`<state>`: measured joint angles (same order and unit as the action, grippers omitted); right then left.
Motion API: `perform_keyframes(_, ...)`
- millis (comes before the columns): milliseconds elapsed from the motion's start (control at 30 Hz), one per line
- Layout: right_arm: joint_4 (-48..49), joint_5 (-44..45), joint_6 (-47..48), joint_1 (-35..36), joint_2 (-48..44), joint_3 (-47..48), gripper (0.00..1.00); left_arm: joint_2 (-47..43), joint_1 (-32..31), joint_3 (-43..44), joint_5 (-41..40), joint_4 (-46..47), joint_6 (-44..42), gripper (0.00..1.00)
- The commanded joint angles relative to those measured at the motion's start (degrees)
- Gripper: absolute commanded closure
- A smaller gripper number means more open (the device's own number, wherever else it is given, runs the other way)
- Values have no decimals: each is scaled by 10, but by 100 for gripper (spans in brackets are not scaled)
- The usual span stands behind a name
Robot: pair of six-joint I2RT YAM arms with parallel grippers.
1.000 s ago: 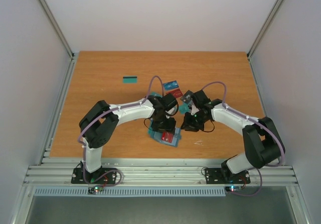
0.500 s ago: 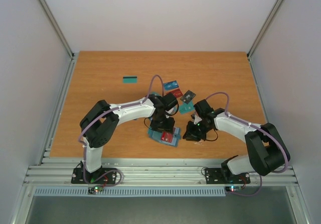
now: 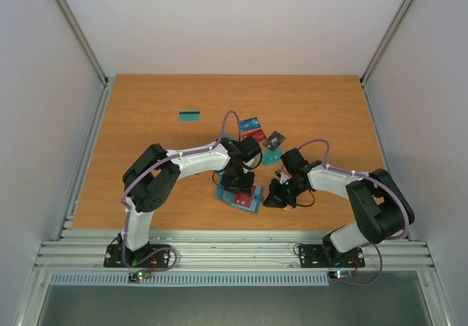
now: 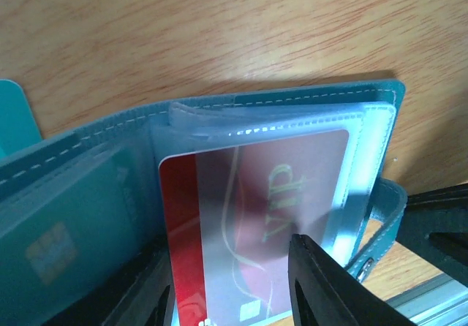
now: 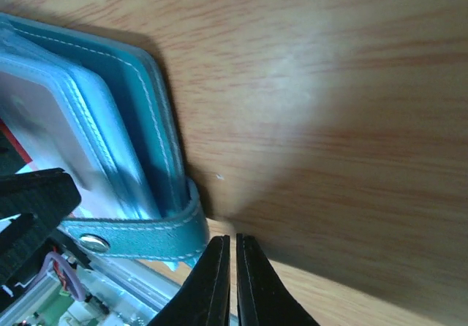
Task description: Put the credit cards into the card holder
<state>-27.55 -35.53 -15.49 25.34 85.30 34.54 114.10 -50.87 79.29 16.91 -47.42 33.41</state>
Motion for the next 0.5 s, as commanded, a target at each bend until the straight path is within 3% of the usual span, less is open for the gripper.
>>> perform_keyframes(0,29,-15,-4,-2,28,11,93,14,-4,18,-2,-5,-3,58)
perform_keyframes(467,3,-2,35,-3,88,71,95,31,-12,42,39,-2,29,57)
